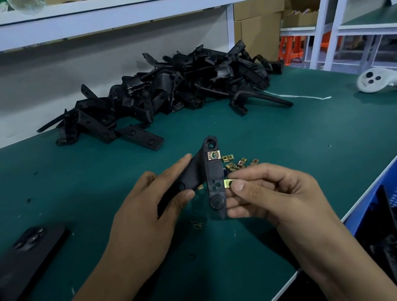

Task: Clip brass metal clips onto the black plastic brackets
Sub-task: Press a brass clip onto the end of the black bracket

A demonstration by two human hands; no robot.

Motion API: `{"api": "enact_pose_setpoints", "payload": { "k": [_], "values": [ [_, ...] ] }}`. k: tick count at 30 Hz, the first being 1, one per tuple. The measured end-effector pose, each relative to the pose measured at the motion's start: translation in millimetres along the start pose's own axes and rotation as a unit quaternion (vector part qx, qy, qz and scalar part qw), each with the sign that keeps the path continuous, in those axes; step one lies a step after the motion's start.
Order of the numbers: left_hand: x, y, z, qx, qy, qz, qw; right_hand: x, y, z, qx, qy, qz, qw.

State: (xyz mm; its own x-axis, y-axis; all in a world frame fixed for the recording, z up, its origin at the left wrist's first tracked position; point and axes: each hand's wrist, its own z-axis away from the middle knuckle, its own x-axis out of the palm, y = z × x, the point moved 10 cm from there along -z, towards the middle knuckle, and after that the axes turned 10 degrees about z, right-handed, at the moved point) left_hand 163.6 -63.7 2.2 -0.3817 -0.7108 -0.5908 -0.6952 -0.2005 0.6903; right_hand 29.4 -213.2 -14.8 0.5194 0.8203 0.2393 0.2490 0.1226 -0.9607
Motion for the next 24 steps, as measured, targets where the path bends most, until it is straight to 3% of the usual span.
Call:
{"api": "enact_pose_setpoints", "payload": {
  "k": [15, 24],
  "values": [
    [1.9, -3.0, -0.3, 0.009, 0.0, -0.003, 1.0, 1.9, 0.3, 1.9, 0.015, -0.006, 0.023, 1.0],
    [1.8, 4.1, -1.1, 0.029, -0.001, 0.016, 0.999, 4.6, 3.0, 2.5, 0.041, -0.047, -0.002, 0.998]
  ]
}}
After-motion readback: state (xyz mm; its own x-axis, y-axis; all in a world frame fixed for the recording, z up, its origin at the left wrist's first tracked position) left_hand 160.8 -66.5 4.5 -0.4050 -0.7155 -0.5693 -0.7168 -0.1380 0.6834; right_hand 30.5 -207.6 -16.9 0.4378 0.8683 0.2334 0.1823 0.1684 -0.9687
